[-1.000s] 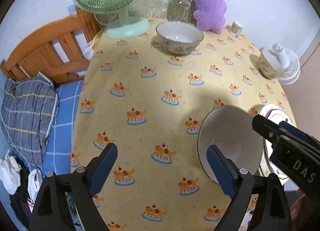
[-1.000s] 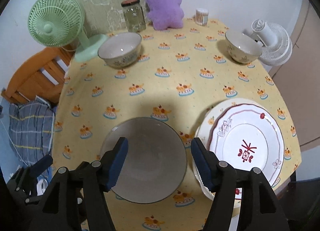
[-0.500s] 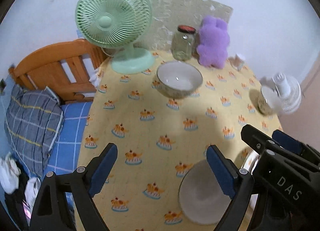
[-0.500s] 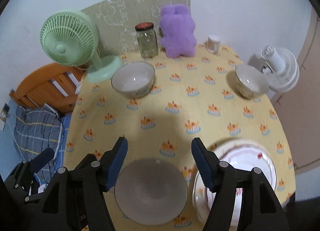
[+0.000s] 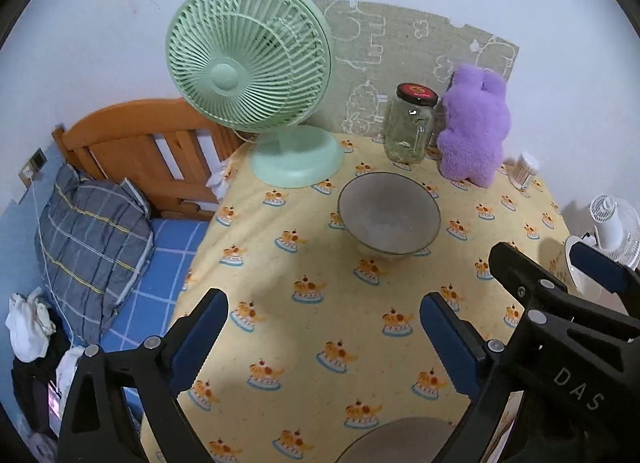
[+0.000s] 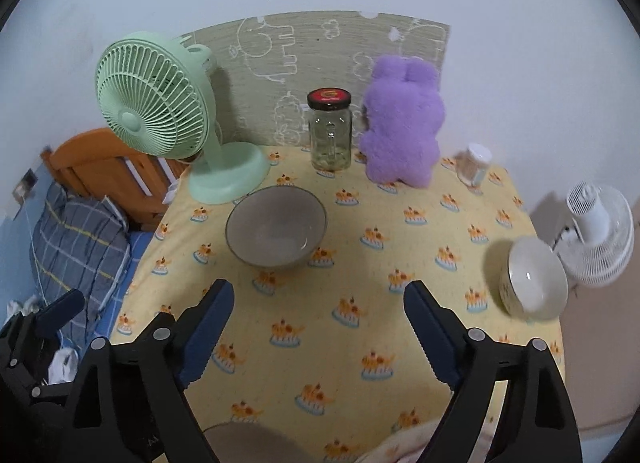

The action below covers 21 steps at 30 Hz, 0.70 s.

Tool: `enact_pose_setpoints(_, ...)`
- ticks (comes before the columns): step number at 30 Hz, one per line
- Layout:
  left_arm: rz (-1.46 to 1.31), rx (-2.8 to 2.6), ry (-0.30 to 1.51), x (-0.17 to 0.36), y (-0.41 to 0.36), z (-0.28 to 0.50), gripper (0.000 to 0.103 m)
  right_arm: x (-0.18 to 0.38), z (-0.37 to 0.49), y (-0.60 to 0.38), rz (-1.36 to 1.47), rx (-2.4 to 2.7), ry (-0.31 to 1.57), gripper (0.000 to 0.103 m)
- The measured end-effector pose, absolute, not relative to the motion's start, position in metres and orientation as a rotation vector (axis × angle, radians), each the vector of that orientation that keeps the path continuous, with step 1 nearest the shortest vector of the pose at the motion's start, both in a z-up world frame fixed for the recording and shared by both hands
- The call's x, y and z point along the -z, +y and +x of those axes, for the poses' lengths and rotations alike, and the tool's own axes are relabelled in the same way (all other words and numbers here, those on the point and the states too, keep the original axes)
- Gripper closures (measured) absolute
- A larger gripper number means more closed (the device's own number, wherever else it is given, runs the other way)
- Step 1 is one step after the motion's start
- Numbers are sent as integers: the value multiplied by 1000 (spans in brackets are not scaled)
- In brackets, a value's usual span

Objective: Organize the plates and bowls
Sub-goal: 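Move both tools to the cream bowl beside the green fan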

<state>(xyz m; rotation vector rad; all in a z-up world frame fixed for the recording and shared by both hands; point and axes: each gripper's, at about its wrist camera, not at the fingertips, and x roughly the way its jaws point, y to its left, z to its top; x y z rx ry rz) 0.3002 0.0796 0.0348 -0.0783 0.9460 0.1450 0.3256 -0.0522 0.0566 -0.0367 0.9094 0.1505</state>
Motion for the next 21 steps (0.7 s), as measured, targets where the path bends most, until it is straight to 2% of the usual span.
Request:
enact_pose_setpoints(5,-61,-169,963,-26,76,323,5,-50,350,-51,-94,-151,894,9)
enact_pose_setpoints(10,-38,-182,957,-18,74,350,8,-31,385,-53,-51,-173,964,10)
enact_pose_setpoints(14,-31,-191,959,-8,76,373,16,-17,409,-51,-37,-174,979,10)
enact_pose_setpoints(21,-49,-212,979,18,81,412,28,6,448,-45,-24,-176,990,20)
